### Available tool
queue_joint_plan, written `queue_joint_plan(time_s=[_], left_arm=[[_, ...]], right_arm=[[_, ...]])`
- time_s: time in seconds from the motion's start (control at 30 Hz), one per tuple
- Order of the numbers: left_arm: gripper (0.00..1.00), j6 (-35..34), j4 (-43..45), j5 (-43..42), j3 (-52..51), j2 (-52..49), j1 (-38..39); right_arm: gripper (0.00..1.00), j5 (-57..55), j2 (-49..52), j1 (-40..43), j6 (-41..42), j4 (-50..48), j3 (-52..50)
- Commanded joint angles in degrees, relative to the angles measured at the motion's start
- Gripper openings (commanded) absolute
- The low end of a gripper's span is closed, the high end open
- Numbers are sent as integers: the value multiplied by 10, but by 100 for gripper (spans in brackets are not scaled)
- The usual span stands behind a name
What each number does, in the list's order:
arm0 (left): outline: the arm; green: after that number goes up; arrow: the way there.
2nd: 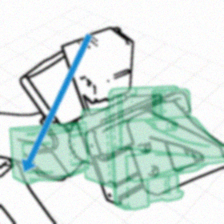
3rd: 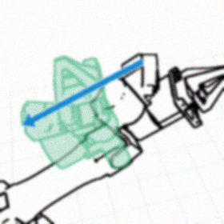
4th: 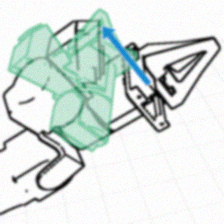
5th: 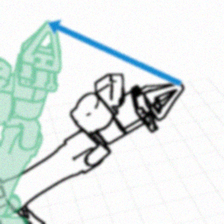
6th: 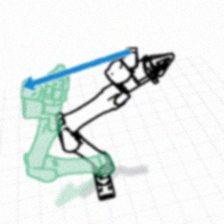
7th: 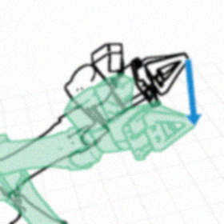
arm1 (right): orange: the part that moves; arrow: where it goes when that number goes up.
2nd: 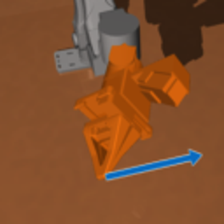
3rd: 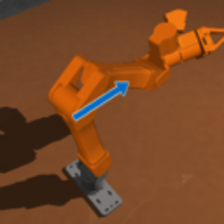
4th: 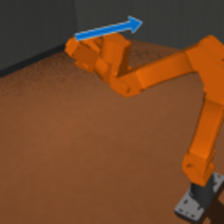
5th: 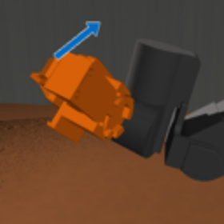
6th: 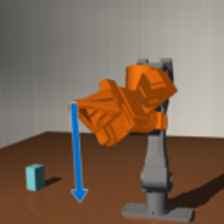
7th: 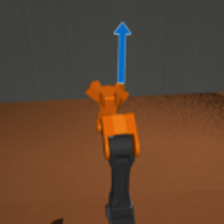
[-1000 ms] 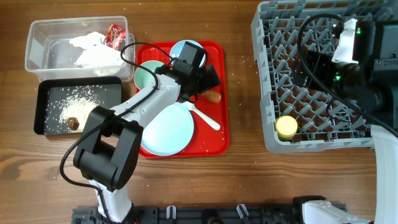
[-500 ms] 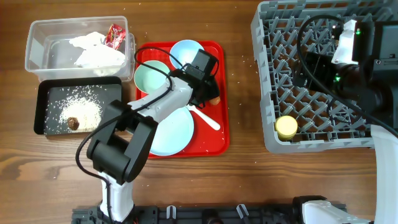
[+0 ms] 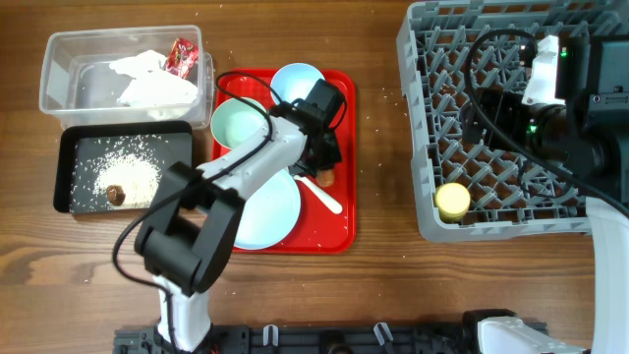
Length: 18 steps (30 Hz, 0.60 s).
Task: Sort waste into correct bins and load items into the dishwasher rack
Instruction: 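Grasp the carrot on the red tray with the left gripper, then carry the carrot left and drop it onto the black tray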
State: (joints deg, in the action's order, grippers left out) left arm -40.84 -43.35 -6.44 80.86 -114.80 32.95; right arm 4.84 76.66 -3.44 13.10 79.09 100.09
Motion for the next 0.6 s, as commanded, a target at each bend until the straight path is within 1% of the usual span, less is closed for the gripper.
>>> queue_joint_plan(time_s=[0.0, 0.03, 0.1, 0.17, 0.2, 0.3, 0.4, 0.43, 0.47, 0.5, 0.57], left_arm=[[6, 47, -54, 17, 60, 98, -5], [4, 47, -72, 22, 66, 121, -10], [4, 59, -105, 36, 68, 176, -27], [4, 59, -143, 62, 68, 229, -56], [4, 59, -171, 78, 68, 263, -83], [5, 59, -240, 133, 68, 337, -183], [6, 60, -281, 185, 66, 368, -309], [6, 61, -283, 192, 62, 368, -353], [6, 62, -281, 193, 58, 366, -378], [5, 61, -272, 194, 45, 357, -431], [4, 61, -244, 184, 20, 340, -487]], right_arm=[[93, -13, 4, 1, -12, -1, -5], [93, -15, 4, 1, -12, -1, -5], [93, -17, 4, 1, -12, -1, -5], [93, -17, 4, 1, -16, -3, -5], [93, -19, 4, 1, -16, -4, -5], [93, -19, 4, 1, -15, -8, -5], [93, -19, 4, 1, -15, -16, -5], [93, -19, 4, 1, -15, -19, -5], [93, -19, 4, 1, -15, -21, -5], [93, -19, 4, 1, -11, -23, -5], [93, -19, 4, 1, -11, -24, -5]])
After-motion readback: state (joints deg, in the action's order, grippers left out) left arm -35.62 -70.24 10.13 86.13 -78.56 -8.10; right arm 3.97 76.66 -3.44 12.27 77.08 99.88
